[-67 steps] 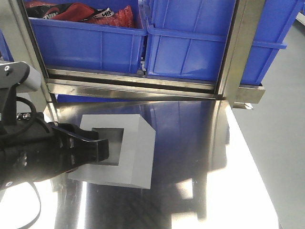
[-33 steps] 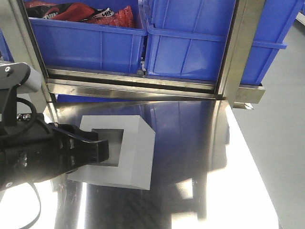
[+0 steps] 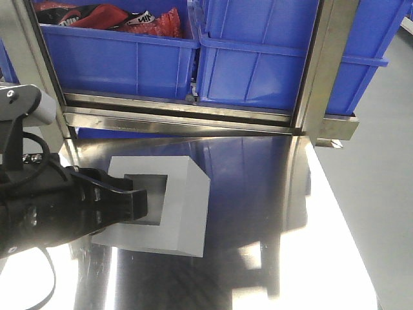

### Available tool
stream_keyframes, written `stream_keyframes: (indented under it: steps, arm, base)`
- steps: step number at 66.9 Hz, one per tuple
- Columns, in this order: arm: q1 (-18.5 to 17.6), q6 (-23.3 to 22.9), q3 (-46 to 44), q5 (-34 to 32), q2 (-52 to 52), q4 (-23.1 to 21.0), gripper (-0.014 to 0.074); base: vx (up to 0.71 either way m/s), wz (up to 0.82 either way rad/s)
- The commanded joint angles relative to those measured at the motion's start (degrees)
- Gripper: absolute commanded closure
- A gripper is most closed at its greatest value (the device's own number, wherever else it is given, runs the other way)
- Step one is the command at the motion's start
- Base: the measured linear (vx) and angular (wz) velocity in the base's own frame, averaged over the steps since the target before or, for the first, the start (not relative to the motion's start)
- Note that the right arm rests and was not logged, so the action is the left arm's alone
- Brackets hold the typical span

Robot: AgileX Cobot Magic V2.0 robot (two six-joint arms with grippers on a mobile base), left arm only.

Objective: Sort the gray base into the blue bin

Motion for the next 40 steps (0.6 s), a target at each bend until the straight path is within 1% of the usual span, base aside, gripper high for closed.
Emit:
stream_keyframes:
  steps: [1,23,40]
  arm:
    - [-0.36,-0.49,-2.02,-3.71,-1.04,2.4,0.0602]
    - [-0.36,-0.49,-2.02,-3.71,-1.04,2.4,0.0602]
    - [-0.36,-0.49,-2.02,-3.71,-1.04,2.4,0.0602]
  base:
    - [0.0,0.01]
    - [-0.02,-0.01]
    - [-0.14,-0.04]
